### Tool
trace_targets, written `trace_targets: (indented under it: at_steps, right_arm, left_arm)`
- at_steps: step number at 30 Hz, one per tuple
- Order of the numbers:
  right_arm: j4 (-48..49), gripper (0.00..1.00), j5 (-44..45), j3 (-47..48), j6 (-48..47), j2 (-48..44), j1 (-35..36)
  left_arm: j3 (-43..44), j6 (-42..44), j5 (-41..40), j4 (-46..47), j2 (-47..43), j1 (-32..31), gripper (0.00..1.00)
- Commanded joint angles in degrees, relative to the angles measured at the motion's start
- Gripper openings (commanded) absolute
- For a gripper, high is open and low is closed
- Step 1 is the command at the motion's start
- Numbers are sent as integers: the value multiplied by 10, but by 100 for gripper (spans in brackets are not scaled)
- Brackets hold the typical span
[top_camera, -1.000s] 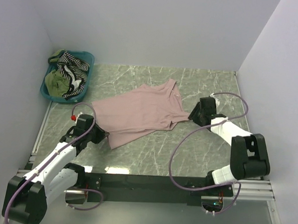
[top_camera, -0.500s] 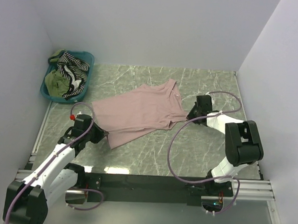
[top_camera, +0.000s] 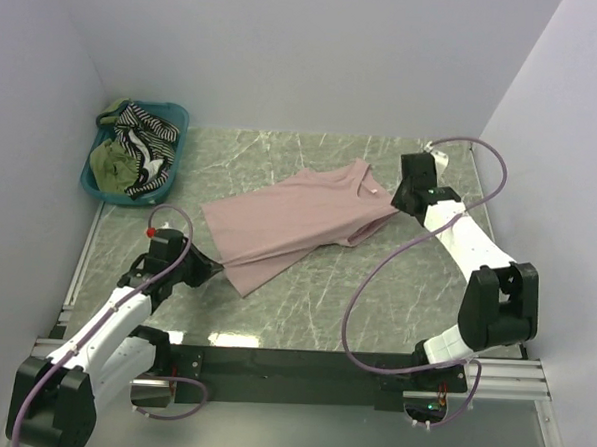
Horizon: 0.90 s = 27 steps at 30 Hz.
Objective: Fold and stack the tank tops
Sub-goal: Flatten the tank top out
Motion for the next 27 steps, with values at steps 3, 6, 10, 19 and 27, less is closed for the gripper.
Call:
trace_targets:
  at_steps: [3, 6, 10, 19, 27]
  right_arm:
    - [-89, 7, 108, 33, -56, 26, 12]
    - [-73, 25, 105, 13, -51, 51, 14]
    - [-52, 46, 105, -9, -42, 66, 12]
    - [66, 53, -54, -111, 41, -31, 30]
    - [112, 51, -47, -252, 164, -154, 194]
  left_arm:
    - [-31, 7, 18, 28, -1, -17, 1]
    - [-45, 0, 21, 36, -2, -37, 1]
    - [-54, -16, 22, 62, 2, -93, 1]
    - [-44, -43, 15, 131, 44, -224, 1]
    - [48, -59, -43, 183, 177, -424, 1]
